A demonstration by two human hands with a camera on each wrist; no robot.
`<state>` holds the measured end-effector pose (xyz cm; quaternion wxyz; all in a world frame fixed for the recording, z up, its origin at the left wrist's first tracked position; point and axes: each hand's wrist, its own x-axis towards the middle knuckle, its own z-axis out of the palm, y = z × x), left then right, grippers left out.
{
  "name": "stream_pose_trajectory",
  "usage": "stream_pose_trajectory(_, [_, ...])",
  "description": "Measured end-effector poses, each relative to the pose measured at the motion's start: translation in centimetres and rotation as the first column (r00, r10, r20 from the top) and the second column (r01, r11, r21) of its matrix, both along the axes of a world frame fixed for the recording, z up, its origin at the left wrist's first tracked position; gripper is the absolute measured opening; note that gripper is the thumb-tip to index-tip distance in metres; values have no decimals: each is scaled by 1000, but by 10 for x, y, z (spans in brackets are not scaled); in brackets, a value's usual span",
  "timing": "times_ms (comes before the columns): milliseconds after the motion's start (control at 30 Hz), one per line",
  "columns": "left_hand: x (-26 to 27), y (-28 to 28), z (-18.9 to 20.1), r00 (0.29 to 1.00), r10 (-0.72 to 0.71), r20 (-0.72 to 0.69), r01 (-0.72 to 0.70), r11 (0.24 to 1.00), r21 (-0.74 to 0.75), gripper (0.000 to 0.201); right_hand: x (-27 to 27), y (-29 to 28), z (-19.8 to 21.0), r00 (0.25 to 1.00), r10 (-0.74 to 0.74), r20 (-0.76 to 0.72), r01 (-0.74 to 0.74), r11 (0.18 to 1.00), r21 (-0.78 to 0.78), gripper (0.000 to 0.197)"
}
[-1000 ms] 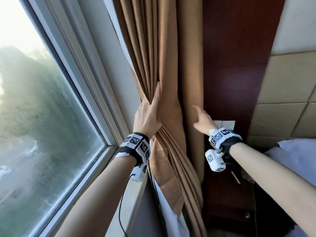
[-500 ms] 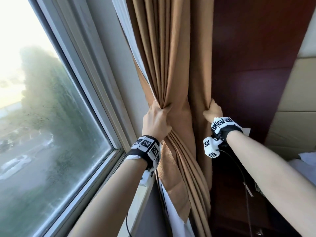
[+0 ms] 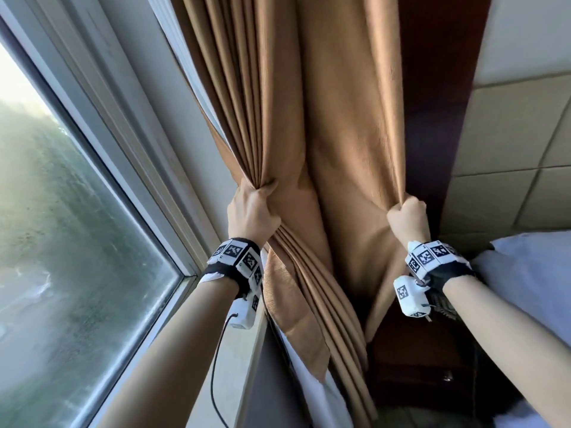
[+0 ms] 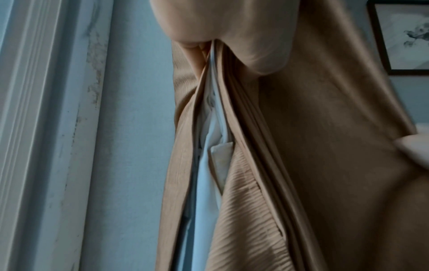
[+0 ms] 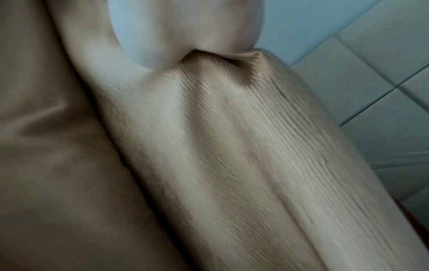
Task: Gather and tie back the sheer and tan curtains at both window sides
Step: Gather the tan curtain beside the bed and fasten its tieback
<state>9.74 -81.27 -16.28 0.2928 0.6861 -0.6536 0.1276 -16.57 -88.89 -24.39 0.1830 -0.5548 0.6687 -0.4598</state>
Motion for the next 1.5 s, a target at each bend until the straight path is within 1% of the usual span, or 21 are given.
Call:
stream_pose_trajectory(133, [0,5,2,1000,-6,-22,7,1000,11,59,-4,37,0,998,-22,51,24,999,-26,36])
stream_pose_trajectory(267, [-6,16,2,996,-53,-78,55,998,26,60,20,70,-15,999,14,44,-11,997,-74,25])
stream_pose_trajectory(367, [-12,31,3,991,-101,-92,102,995,14,60,52,87,-20,997,45,-61,-54,988,-144,20])
stream_pose_trajectory(433, [-16,40,5,991,-121,-61,122,992,18,58,79,95,-18,976,118,-181,-145,979,-144,29])
stream_pose_trajectory(500, [-20,47,7,989,-149,-14,149,989,25,50,107,102,-16,921,229,-316,-272,957,-97,31])
stream_pose_trajectory(567, [-23,51,9,986,-166,-12,166,986,4,32,129,111,-13,844,318,-433,-363,931,-23,22])
stream_pose_trajectory(600, [-24,51,10,986,-162,-32,162,987,-3,32,136,114,-10,814,343,-469,-390,921,-3,21])
stream_pose_trajectory(700, [-20,52,11,993,-79,-89,81,997,18,65,143,119,-3,742,395,-541,-455,890,26,22])
stream_pose_trajectory(733, [-18,52,10,996,-52,-74,54,998,22,67,142,121,-1,716,414,-563,-477,878,38,22])
stream_pose_trajectory(800, [-16,52,10,999,-18,-41,20,999,35,49,140,120,3,653,463,-599,-526,846,81,21])
stream_pose_trajectory(867, [-14,54,8,999,12,-33,-11,1000,25,28,133,115,7,588,554,-589,-586,794,162,19])
stream_pose_trajectory(900, [-12,53,6,999,25,-30,-24,1000,20,23,127,108,7,572,613,-545,-612,762,214,18])
stream_pose_trajectory(933, [-11,53,6,999,27,-24,-27,999,19,21,120,99,6,567,676,-470,-638,722,268,20])
stream_pose_trajectory(1000, [-7,51,7,1000,16,-1,-16,1000,26,21,102,74,4,559,782,-277,-691,623,365,38])
stream_pose_trajectory(1033, [-5,49,8,1000,13,13,-13,999,36,21,94,60,3,577,792,-201,-700,606,378,44])
stream_pose_trajectory(1067, [-3,46,10,1000,18,21,-19,999,44,21,86,43,2,615,773,-155,-692,623,365,44])
stream_pose_trajectory(1133, [1,42,12,999,31,14,-31,998,50,19,70,9,3,734,670,-116,-620,729,290,41])
stream_pose_trajectory(1200, [3,39,10,999,50,-21,-49,998,43,18,59,-28,4,815,567,-118,-521,807,278,46])
stream_pose_trajectory(1300, [6,39,8,996,58,-64,-56,998,35,21,50,-77,4,876,468,-119,-413,854,316,77])
stream_pose_trajectory(1400, [7,40,10,995,74,-64,-72,997,39,25,53,-114,2,914,400,-69,-362,880,307,108])
stream_pose_trajectory(1500, [6,39,11,992,100,-78,-97,994,39,29,58,-142,-4,919,395,4,-380,881,283,122])
